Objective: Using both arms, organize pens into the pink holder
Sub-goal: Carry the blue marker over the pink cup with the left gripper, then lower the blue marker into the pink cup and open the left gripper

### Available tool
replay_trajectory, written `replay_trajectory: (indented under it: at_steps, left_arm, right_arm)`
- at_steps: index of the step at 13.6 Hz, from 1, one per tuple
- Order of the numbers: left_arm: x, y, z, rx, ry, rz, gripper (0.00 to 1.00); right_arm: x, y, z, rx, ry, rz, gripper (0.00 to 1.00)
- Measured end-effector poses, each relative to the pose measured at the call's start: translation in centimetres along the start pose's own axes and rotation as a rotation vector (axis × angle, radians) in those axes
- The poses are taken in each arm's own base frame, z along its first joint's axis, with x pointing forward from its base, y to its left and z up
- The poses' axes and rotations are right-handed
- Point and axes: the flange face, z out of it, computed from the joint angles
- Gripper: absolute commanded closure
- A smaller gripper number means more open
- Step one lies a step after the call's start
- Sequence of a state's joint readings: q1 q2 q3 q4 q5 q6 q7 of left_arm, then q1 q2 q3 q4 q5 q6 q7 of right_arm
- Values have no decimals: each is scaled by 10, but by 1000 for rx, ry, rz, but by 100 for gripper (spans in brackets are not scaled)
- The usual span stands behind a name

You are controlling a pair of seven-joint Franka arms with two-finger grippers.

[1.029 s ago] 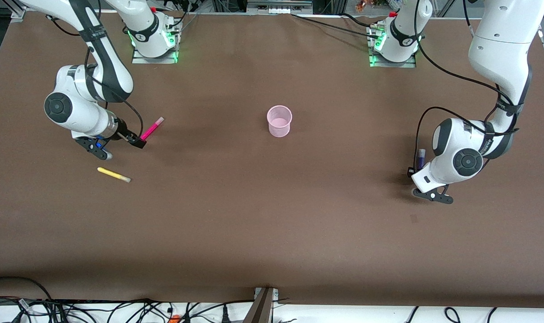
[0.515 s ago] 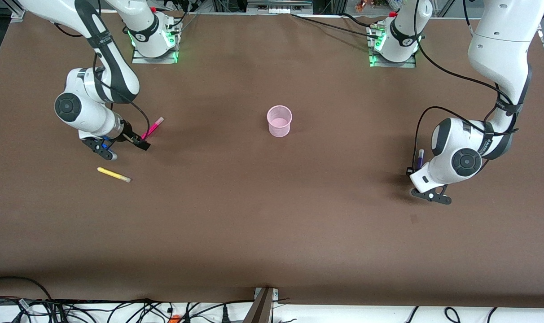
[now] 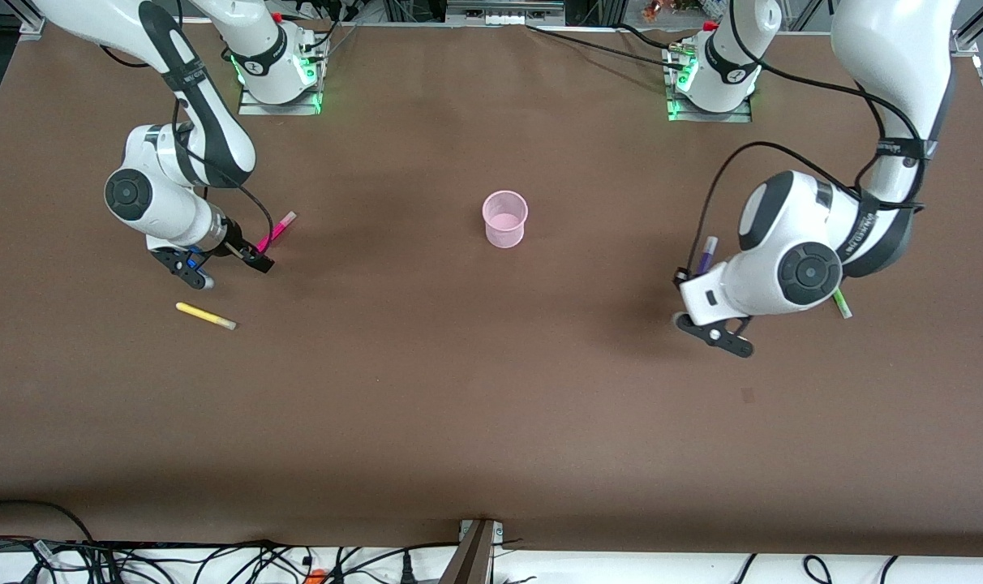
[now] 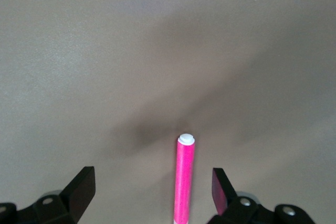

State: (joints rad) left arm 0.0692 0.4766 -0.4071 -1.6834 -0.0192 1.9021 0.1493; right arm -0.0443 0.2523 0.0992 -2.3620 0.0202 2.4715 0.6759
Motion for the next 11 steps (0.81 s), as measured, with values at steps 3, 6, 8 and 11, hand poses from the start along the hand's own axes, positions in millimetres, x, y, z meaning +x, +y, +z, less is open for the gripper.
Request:
replay_trajectory:
  at_steps: [3, 6, 8, 11]
  left_arm:
    - [15, 71, -2, -234, 86, 146, 100]
    - [24, 161, -15, -337, 219, 344, 100]
    - [25, 217, -16, -363, 297, 447, 100]
    - [27, 269, -7, -372, 432, 568, 100]
  right_arm:
    - [-1, 1, 6, 6, 6, 16, 1]
    - [-2, 2, 12, 14, 16, 19, 1]
    - [-4, 3, 15, 20, 24, 21, 2]
    - [-8, 6, 24, 27, 32, 32, 6]
